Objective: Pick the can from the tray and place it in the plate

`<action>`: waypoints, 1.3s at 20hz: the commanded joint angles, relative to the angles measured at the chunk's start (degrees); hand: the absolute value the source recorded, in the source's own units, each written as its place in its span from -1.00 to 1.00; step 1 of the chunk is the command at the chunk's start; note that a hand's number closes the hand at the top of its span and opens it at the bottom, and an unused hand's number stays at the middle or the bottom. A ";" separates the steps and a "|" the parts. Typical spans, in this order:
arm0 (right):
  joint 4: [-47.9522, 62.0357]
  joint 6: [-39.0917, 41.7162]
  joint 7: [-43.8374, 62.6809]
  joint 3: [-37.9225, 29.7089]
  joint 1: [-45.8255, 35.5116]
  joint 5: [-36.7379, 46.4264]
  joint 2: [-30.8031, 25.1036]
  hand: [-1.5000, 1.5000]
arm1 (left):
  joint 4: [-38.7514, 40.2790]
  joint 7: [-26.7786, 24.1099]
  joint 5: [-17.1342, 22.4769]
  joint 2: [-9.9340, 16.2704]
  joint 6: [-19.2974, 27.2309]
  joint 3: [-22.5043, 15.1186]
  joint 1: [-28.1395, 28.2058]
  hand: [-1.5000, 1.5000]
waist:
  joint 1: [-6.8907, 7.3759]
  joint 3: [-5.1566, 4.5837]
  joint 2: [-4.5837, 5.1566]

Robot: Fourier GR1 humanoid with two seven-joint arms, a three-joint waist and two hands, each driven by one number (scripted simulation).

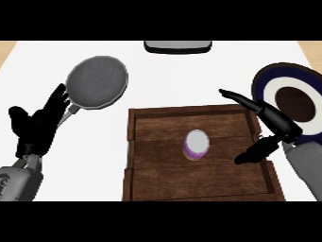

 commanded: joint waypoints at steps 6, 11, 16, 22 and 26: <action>-7.96 5.95 14.91 4.59 -1.49 7.31 -0.16 -1.00 | 1.26 0.22 -2.16 -0.92 -0.33 1.72 -1.43 0.00 | -0.26 -0.03 -0.05; -8.47 4.16 16.80 6.05 -1.85 15.55 0.85 -1.00 | 2.70 0.49 -2.39 -1.11 -1.64 3.29 -2.62 0.00 | -0.09 0.00 0.06; -8.80 5.04 20.78 8.13 -0.96 21.58 3.96 -1.00 | -0.81 1.85 -3.60 -2.35 -2.33 2.31 0.79 0.00 | 0.09 0.02 0.00; -10.04 13.51 27.31 6.98 -5.07 23.83 5.65 -1.00 | -3.42 1.17 -3.34 -2.72 -3.71 4.28 3.29 0.00 | 0.11 0.00 -0.04; -6.03 13.48 22.35 5.85 -3.15 28.36 7.66 -1.00 | -0.79 1.82 -5.68 -4.78 -3.41 4.95 -0.61 0.00 | -0.01 0.01 0.06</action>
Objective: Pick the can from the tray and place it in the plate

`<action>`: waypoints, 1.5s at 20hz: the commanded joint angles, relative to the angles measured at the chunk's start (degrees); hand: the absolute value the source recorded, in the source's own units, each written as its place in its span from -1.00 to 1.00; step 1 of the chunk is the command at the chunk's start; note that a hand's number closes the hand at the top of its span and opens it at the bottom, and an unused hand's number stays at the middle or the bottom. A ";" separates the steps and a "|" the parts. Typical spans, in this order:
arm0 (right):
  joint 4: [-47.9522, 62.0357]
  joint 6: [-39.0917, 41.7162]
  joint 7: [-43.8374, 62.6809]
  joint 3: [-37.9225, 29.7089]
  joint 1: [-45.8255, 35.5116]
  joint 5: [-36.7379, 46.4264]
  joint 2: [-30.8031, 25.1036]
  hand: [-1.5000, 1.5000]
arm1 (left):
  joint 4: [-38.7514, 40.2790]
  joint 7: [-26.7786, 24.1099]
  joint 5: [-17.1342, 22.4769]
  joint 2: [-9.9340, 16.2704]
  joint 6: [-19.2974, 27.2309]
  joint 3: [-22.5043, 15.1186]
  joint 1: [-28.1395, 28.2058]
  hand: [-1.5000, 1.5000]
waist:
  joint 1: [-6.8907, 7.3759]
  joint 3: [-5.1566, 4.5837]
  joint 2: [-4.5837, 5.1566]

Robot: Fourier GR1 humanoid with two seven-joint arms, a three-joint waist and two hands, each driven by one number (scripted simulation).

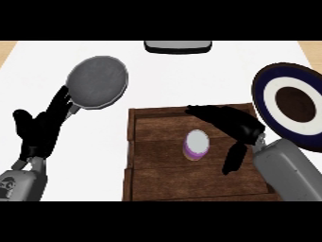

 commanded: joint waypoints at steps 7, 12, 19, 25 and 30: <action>8.09 0.77 0.68 -1.88 -4.12 10.09 8.79 -1.00 | -2.96 1.91 -1.18 -0.94 -3.29 2.30 0.89 0.00 | 0.31 0.02 0.06; 7.09 -0.20 0.83 -1.82 -1.54 14.71 10.60 -1.00 | 0.36 0.91 -4.81 -4.24 -0.70 1.92 -1.19 0.00 | -0.09 0.01 0.02; 6.86 6.85 -2.81 1.98 -2.40 17.78 10.06 1.00 | -1.27 0.81 -3.76 -3.78 -2.88 3.48 0.74 0.00 | 0.04 0.00 -0.06; 10.44 0.57 -7.97 1.46 0.18 20.77 13.73 1.00 | -4.14 0.45 -3.98 -2.62 -5.84 4.10 3.97 0.00 | 0.21 0.02 -0.01; 4.34 0.26 -8.94 -0.54 4.96 21.22 13.09 1.00 | -0.87 -0.24 -5.37 -4.90 -4.26 4.69 1.49 0.00 | -0.21 0.01 -0.05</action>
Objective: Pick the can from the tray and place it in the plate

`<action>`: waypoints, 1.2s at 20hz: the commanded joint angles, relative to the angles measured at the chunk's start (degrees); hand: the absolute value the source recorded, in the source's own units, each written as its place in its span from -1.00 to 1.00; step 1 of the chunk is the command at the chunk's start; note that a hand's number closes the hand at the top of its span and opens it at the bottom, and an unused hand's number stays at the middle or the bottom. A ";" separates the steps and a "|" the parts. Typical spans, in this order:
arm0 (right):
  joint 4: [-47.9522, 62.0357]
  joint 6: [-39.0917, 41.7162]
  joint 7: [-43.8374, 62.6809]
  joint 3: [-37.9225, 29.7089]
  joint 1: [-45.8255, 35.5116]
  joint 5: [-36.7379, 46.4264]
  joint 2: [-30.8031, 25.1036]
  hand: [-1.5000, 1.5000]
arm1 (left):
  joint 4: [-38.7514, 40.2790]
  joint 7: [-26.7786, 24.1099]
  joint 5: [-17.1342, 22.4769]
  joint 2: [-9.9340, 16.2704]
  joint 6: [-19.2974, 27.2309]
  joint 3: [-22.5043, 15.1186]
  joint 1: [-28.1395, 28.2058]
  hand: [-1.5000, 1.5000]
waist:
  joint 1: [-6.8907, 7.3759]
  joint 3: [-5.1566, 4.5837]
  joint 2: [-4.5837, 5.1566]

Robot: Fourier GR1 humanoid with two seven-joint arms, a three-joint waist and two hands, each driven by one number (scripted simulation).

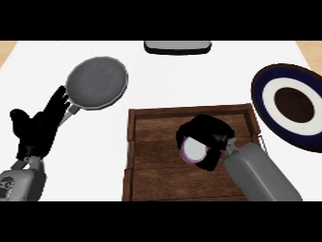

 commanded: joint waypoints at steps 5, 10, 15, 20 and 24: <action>0.87 -11.83 17.13 -16.20 -2.06 -0.69 5.47 1.00 | 0.71 -0.06 0.35 1.11 -1.40 1.09 0.77 0.00 | -0.34 0.21 0.71; 1.99 -26.08 36.72 -29.15 -10.09 2.59 6.89 1.00 | -0.59 0.50 -0.08 -0.48 -0.42 -0.15 0.53 0.00 | 0.42 0.19 0.86; -0.43 -42.59 47.09 -31.40 -16.69 14.58 4.35 1.00 | 0.09 -0.52 -0.36 -0.70 -0.30 -0.12 -0.23 0.00 | 0.63 0.07 0.77; 0.98 -49.09 60.22 -32.42 -20.54 27.12 2.42 1.00 | 1.30 -0.04 -0.56 -0.41 0.40 0.81 -1.38 0.00 | 0.24 0.10 0.65; 3.05 -54.13 63.82 -36.34 -22.00 26.34 3.32 1.00 | 3.48 -2.96 -1.53 -1.32 0.08 0.19 -0.45 0.00 | 0.23 0.19 0.75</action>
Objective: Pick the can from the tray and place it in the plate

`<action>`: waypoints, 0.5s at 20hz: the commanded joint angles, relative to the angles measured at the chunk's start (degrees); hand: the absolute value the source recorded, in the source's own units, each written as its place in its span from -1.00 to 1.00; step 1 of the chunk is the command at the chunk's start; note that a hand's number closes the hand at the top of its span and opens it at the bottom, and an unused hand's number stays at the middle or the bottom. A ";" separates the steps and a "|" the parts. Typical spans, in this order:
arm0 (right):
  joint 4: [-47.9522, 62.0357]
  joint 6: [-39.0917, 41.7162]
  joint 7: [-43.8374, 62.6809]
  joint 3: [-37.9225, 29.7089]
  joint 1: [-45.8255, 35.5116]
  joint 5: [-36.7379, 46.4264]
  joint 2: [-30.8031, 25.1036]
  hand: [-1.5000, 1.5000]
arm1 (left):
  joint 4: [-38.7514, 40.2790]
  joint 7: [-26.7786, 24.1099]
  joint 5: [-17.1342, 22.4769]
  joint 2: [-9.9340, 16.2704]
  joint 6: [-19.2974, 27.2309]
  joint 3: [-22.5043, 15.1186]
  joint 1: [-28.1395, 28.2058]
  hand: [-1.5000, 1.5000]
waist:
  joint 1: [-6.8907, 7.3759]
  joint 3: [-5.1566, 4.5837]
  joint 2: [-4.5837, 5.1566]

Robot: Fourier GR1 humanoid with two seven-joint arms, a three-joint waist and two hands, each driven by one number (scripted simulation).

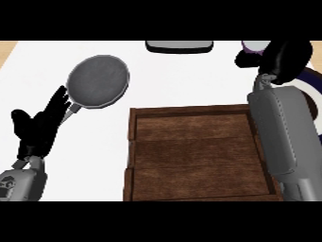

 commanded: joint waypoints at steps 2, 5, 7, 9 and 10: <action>0.50 -5.02 4.14 -5.00 0.02 0.18 -2.61 1.00 | 1.69 -1.25 -2.19 -2.59 2.22 -1.46 -1.58 0.00 | -0.67 0.07 -0.08; -1.89 -8.45 1.27 -7.67 4.37 -4.30 -4.07 1.00 | 1.53 -2.03 -0.53 -0.98 0.42 0.58 0.62 0.00 | -0.79 0.08 -0.18; -4.45 -4.28 2.47 -7.37 5.55 -4.74 -4.99 1.00 | -1.65 3.29 -1.38 -1.47 1.22 -0.93 -0.53 0.00 | -0.86 0.09 -0.34; -4.09 -7.78 2.13 -8.13 9.66 -5.03 -4.45 1.00 | -1.58 1.43 -0.76 -1.08 0.44 0.09 0.97 0.00 | -0.76 0.07 -0.27; 4.02 -11.83 -1.74 -10.92 6.29 -7.09 -7.78 1.00 | -0.59 -0.27 0.43 0.12 -1.85 1.01 0.61 0.00 | -0.21 0.09 -0.02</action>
